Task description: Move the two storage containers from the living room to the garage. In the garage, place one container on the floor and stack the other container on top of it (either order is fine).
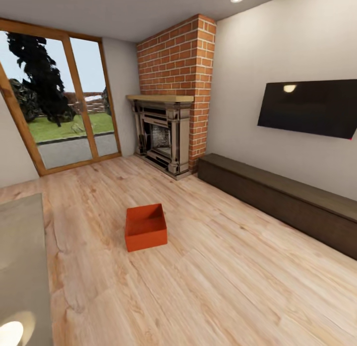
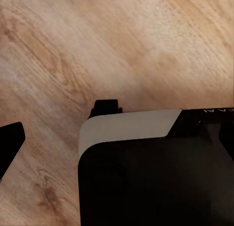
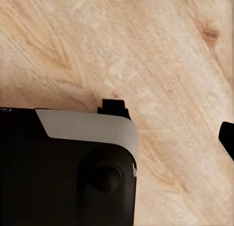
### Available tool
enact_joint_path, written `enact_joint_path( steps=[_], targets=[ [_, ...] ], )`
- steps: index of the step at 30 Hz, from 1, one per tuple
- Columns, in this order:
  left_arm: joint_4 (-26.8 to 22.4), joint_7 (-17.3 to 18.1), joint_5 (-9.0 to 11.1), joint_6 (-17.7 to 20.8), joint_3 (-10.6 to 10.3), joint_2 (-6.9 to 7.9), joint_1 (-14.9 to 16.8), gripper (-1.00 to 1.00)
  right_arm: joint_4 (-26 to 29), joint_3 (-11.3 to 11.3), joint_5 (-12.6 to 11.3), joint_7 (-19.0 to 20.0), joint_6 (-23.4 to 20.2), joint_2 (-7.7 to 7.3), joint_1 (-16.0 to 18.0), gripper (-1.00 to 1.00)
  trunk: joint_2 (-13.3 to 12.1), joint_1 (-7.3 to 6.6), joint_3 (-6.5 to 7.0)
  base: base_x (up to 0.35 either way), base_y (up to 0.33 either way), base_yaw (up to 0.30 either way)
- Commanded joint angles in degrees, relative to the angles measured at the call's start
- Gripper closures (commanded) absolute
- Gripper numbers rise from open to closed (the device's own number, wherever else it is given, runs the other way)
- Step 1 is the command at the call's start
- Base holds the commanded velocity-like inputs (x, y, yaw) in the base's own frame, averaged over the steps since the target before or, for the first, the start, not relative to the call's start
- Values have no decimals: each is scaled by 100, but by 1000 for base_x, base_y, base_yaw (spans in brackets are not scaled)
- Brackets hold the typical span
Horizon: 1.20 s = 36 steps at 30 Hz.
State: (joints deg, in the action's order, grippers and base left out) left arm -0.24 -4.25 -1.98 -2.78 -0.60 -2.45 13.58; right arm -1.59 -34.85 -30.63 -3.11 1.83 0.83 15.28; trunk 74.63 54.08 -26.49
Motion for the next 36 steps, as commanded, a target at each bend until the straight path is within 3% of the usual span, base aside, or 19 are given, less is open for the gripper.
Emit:
enact_joint_path(
  steps=[1, 10, 25, 36],
  targets=[
    [7, -24, -21, -21, -6, -1, 4, -100, -17, -48, -48, -5, 19, 5, 5, -100, 3, 3, -6, 322, 0, 0],
    [7, -24, -21, -17, -5, -1, 4, -100, -17, -48, -48, -5, 19, 6, 7, -100, 3, 3, -6, 322, 0, 18],
    [7, -24, -21, -20, -6, -1, 4, -100, -17, -49, -39, -5, 19, 5, 5, -100, 3, 3, -6, 322, 0, 232],
    [7, -24, -21, -19, -5, -1, 4, -100, -17, -48, -39, -5, 19, 5, 6, -100, 3, 3, -6, 322, 0, 11]
  ],
)
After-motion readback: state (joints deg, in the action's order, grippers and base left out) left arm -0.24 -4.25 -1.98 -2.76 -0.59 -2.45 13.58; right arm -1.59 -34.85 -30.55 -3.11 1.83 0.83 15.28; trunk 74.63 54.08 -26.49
